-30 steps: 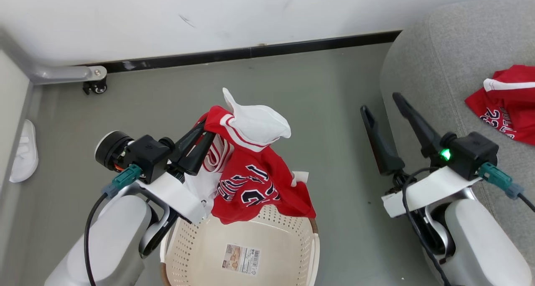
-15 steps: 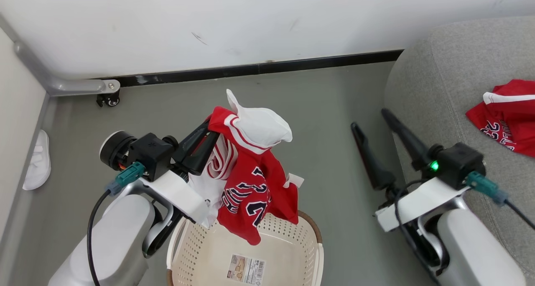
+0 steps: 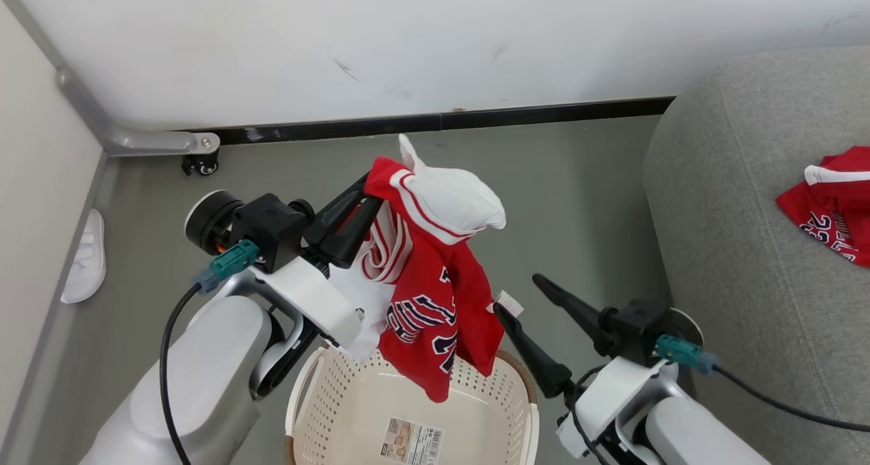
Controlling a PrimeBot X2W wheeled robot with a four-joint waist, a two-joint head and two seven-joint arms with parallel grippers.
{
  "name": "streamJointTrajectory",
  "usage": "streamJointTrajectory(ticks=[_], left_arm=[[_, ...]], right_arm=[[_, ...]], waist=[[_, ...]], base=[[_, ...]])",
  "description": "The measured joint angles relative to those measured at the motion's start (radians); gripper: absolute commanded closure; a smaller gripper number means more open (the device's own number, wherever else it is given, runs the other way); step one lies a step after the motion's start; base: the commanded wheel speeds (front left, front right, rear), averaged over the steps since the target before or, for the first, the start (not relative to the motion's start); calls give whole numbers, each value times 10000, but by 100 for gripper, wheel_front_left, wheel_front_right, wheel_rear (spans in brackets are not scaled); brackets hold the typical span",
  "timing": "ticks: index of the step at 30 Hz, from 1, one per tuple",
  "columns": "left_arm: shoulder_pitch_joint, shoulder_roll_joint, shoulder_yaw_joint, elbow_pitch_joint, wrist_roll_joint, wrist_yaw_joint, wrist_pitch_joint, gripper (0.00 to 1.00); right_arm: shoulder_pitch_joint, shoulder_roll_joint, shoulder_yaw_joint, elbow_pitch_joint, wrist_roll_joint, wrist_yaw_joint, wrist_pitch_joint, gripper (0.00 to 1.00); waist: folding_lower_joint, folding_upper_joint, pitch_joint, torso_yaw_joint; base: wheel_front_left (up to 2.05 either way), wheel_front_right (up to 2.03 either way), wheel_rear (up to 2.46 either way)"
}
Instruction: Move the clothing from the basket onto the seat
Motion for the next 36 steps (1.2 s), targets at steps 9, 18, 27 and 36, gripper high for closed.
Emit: streamJointTrajectory(ticks=[9, 18, 27, 36], left_arm=[[-150, -272, -303, -309, -8, -13, 184, 100], [-374, -474, -614, -506, -38, -67, 399, 100], [-507, -662, -909, -623, -96, -86, 537, 100], [-508, -932, -1419, -800, -121, -100, 702, 100]], right_arm=[[-874, 77, 639, 901, 349, 0, 0, 0], [-1443, 221, 1471, 1871, 842, 0, 2, 0], [-1834, 470, 2061, 2706, 1352, 0, 2, 0], [-2288, 545, 2288, 3348, 1824, 0, 2, 55]], waist=[[0, 0, -72, 375], [-1, 1, -134, 803], [0, 0, -187, 1159], [-1, 0, -239, 1474]], base=[[0, 0, 0], [0, 0, 0], [0, 0, 0], [0, 0, 0]])
